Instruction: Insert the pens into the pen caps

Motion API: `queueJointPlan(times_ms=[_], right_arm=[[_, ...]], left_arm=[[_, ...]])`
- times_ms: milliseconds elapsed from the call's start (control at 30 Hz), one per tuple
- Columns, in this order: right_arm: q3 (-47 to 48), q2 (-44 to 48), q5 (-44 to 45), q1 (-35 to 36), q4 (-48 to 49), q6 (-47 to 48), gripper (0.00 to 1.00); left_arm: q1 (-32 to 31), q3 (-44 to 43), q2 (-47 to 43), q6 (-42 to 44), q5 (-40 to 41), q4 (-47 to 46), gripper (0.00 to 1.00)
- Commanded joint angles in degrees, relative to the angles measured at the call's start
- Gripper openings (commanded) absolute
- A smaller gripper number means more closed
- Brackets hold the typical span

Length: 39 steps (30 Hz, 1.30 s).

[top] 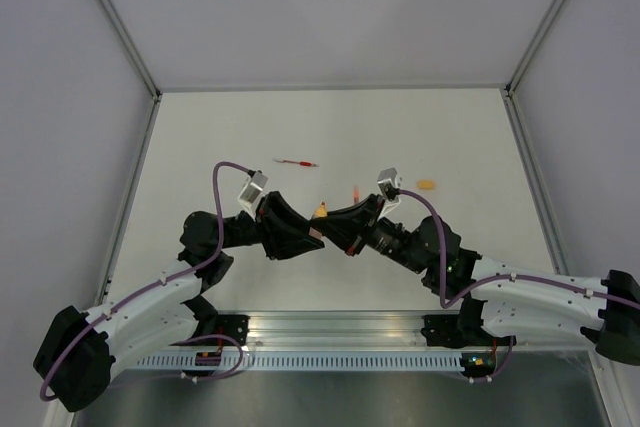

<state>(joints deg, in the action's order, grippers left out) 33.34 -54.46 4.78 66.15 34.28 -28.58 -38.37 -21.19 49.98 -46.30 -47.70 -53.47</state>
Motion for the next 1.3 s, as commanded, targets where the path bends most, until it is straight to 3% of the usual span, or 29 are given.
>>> queueJointPlan(times_ms=[0,100,133,300,367,400,500,567,700,800,933,1000,1133,1167,1267], right_arm=[[2.2,-1.2,-0.5,-0.2,0.4,0.0,0.00],[2.3,-1.5,-0.3,-0.2,0.6,-0.1,0.00],[2.3,-1.5,0.0,-0.2,0.5,0.0,0.00],[3.5,-0.2,0.7,-0.3,-2.1,1.1,0.04],[4.0,0.7,3.4,-0.2,-4.6,1.3,0.28],[4.5,2.1,4.6,-0.2,-8.1,1.6,0.47],[6.4,4.9,8.8,-0.2,-14.3,3.4,0.67],[8.8,5.4,11.8,-0.3,-25.5,4.0,0.68],[11.7,7.9,24.7,-0.4,-40.0,1.9,0.68],[12.3,11.0,30.3,-0.4,-44.3,2.6,0.69],[18.6,8.7,55.4,-4.3,-53.0,2.5,0.72],[20.7,6.3,58.1,-7.8,-52.2,7.0,0.72],[23.7,0.9,47.4,-26.3,-51.8,10.0,0.71],[24.7,-0.7,39.9,-29.1,-51.6,11.3,0.70],[27.5,-8.5,28.4,-37.5,-47.7,24.5,0.66]], left_arm=[[-0.5,-1.2,-0.1,-0.5,-3.3,-4.8,0.41],[-0.5,-1.4,0.1,-0.4,-4.0,-5.1,0.09],[-0.5,-1.4,0.2,-0.3,-4.2,-5.2,0.03],[-0.4,-1.4,0.6,-0.3,-3.6,-5.1,0.02],[-0.5,-1.0,0.6,-0.1,-3.0,-4.9,0.02],[-0.4,-1.0,0.4,0.5,-1.8,-4.4,0.02],[-0.4,-1.7,-1.0,5.0,3.5,4.2,0.02],[-0.5,-2.5,-1.8,8.2,8.5,11.7,0.02],[-0.3,-1.5,-2.8,9.5,15.0,15.0,0.02],[-0.3,-2.7,-2.5,12.3,19.8,20.9,0.02],[-0.3,-1.8,-5.8,14.0,25.8,23.6,0.02],[-0.3,-1.5,-7.7,15.2,27.8,25.2,0.02],[-0.3,-1.0,-11.6,16.9,30.7,27.5,0.02],[-0.3,-0.8,-12.8,16.9,31.2,27.4,0.02],[-0.3,0.0,-13.9,17.2,32.3,27.4,0.02]])
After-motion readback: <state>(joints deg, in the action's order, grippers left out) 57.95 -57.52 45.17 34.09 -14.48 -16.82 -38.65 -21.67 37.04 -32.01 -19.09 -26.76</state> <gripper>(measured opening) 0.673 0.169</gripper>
